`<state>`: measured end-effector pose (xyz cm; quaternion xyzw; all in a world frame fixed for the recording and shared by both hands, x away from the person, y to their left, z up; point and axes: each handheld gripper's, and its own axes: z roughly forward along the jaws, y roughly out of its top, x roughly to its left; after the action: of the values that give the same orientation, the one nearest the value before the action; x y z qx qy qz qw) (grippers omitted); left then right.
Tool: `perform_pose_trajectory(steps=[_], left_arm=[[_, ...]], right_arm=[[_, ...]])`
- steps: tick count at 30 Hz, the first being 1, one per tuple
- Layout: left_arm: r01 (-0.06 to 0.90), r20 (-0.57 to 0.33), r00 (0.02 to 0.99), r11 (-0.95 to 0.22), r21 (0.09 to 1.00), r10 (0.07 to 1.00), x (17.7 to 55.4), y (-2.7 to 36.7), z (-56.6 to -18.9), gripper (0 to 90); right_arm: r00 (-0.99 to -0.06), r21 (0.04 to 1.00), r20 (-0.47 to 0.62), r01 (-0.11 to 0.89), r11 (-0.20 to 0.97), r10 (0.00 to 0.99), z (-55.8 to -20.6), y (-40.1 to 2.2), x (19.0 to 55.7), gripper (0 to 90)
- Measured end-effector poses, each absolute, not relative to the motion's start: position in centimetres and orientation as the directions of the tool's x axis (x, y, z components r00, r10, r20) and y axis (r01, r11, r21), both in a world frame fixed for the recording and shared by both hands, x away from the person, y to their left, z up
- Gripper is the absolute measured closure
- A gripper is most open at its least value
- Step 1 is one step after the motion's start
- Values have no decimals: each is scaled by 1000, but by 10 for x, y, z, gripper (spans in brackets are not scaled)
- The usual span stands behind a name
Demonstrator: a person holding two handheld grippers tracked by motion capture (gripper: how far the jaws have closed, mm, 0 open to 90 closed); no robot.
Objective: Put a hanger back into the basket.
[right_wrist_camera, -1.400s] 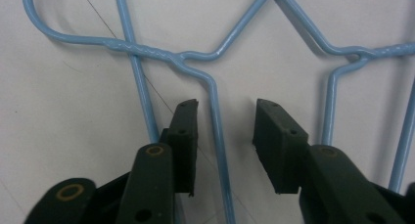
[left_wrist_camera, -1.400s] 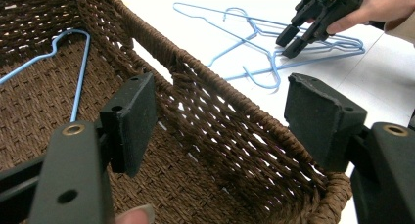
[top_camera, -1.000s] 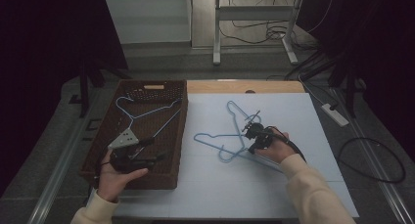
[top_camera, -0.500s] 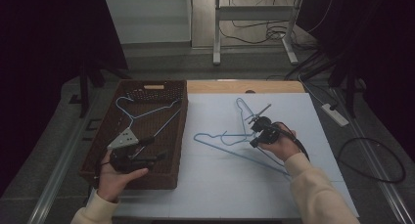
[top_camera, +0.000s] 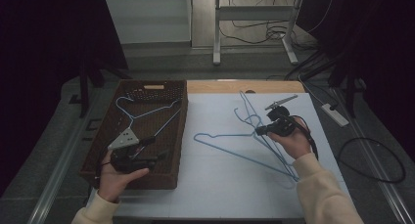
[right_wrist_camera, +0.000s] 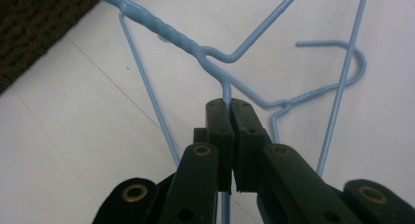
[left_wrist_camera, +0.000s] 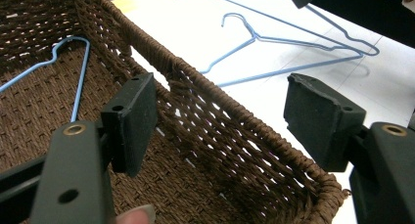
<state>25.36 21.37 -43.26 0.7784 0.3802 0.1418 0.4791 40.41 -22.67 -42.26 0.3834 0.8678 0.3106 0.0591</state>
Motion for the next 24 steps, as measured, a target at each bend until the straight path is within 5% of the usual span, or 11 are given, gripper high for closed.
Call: perform_pose_trajectory(steps=[24], left_arm=[[451,-149,690,-260,854,708,254,200,-431,297]], right_arm=[[-661,728,289,621,290,692,-389,-225,383,880]])
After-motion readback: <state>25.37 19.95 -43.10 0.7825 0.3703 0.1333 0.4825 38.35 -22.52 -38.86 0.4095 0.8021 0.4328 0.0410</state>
